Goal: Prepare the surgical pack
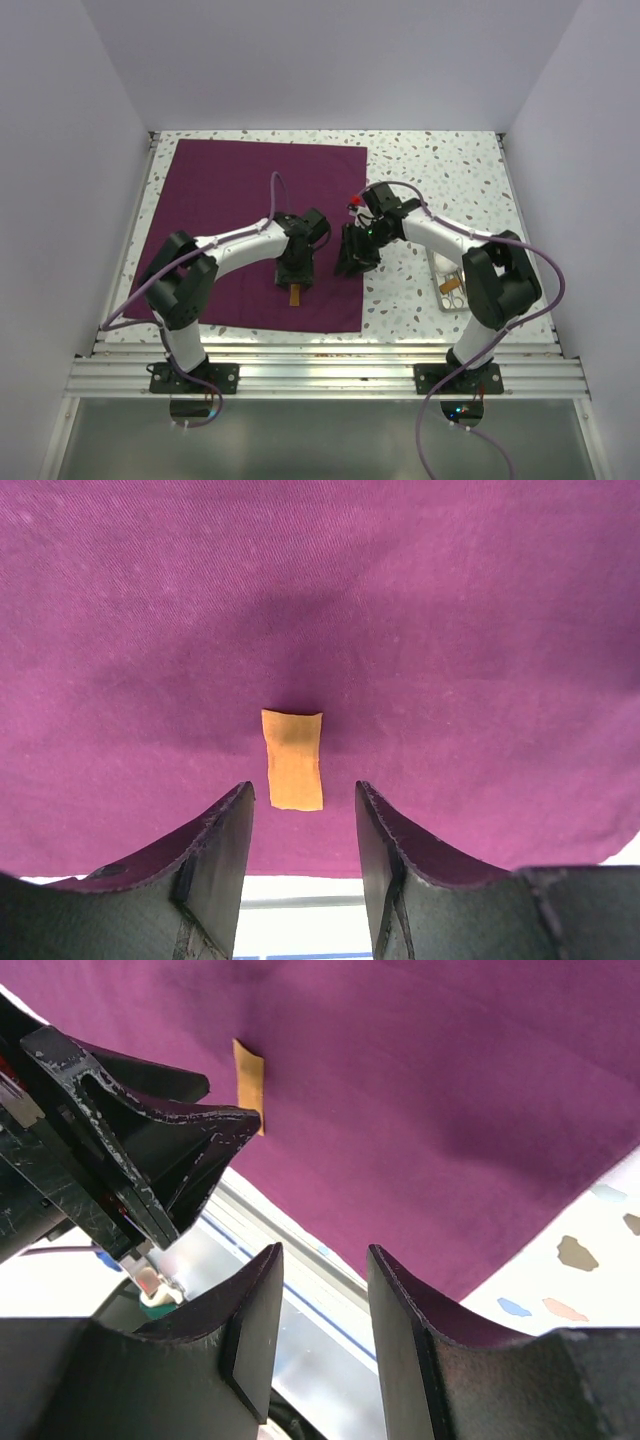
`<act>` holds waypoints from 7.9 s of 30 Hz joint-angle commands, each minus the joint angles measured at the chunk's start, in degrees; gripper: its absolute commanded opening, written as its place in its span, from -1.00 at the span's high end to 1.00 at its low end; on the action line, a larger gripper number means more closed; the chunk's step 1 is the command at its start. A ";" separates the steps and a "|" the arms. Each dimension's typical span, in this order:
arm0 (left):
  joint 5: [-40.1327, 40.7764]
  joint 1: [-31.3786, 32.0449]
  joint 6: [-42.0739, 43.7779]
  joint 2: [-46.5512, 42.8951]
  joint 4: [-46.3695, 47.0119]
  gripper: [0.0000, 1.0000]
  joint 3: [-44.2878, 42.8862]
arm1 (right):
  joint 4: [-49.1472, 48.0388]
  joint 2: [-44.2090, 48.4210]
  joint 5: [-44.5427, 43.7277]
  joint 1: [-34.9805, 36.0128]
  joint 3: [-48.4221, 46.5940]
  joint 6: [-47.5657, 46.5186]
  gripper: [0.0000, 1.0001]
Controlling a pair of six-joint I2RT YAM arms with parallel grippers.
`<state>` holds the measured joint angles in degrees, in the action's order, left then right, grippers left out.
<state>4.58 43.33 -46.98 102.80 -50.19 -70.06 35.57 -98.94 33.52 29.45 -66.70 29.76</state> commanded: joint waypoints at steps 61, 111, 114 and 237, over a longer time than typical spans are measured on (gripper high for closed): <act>2.71 1.32 2.86 3.81 0.02 0.51 -2.27 | -0.59 2.34 1.11 -1.42 2.45 -1.81 0.17; -22.25 -16.52 -22.45 -7.09 4.84 0.50 -18.27 | -33.11 8.67 -5.75 1.75 -0.36 7.77 -0.02; -22.33 -16.44 -22.45 -6.83 5.02 0.50 -18.27 | -32.85 8.67 -5.92 2.01 -0.54 8.03 -0.01; -32.35 -26.28 16.75 -14.21 15.13 -0.48 4.58 | 11.27 -15.76 -33.34 -44.83 -11.87 -22.73 0.70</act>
<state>-28.03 17.26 -29.39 91.05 -36.23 -66.30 49.32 -111.90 5.63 -16.36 -76.95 8.80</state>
